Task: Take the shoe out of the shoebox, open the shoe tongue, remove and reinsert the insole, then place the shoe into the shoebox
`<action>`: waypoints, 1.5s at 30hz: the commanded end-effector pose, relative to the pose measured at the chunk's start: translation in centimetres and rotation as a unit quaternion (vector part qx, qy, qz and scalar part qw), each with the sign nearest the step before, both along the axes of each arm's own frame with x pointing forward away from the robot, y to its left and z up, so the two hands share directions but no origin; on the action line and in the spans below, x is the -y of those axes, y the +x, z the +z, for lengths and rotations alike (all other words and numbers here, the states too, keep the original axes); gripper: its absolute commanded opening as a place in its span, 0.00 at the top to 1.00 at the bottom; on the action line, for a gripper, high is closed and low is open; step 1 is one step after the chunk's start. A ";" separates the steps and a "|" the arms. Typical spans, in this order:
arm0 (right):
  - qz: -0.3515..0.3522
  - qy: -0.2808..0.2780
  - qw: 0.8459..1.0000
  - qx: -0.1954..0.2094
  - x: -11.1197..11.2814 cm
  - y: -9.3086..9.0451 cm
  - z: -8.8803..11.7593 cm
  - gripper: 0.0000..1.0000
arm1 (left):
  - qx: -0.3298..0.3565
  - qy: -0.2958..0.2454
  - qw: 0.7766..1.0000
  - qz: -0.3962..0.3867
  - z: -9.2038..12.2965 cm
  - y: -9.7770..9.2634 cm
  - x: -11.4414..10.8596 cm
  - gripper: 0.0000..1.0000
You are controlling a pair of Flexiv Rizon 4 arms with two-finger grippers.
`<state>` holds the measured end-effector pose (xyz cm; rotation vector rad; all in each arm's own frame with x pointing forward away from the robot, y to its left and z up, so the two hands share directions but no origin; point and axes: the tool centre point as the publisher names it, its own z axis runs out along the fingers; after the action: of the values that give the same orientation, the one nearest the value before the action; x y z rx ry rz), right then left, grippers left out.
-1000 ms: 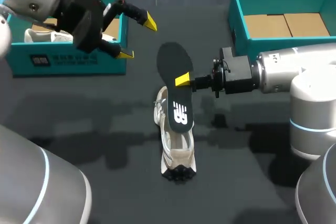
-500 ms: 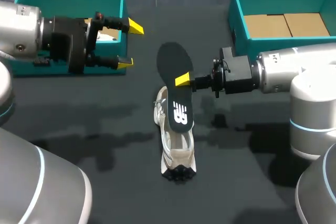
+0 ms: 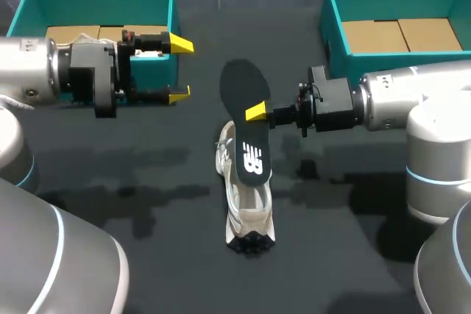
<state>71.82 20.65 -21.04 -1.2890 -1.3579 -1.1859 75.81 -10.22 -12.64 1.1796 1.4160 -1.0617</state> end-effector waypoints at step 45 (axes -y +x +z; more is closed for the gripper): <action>-0.019 0.049 0.998 -0.021 -2.8 -0.9 2.5 1.00 | -0.024 -0.030 0.999 0.019 -5.1 0.1 5.1 0.27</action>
<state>71.08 22.62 -18.20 -1.2602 -1.2456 -1.2191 76.12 -14.66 -17.52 1.0989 1.4317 -1.1121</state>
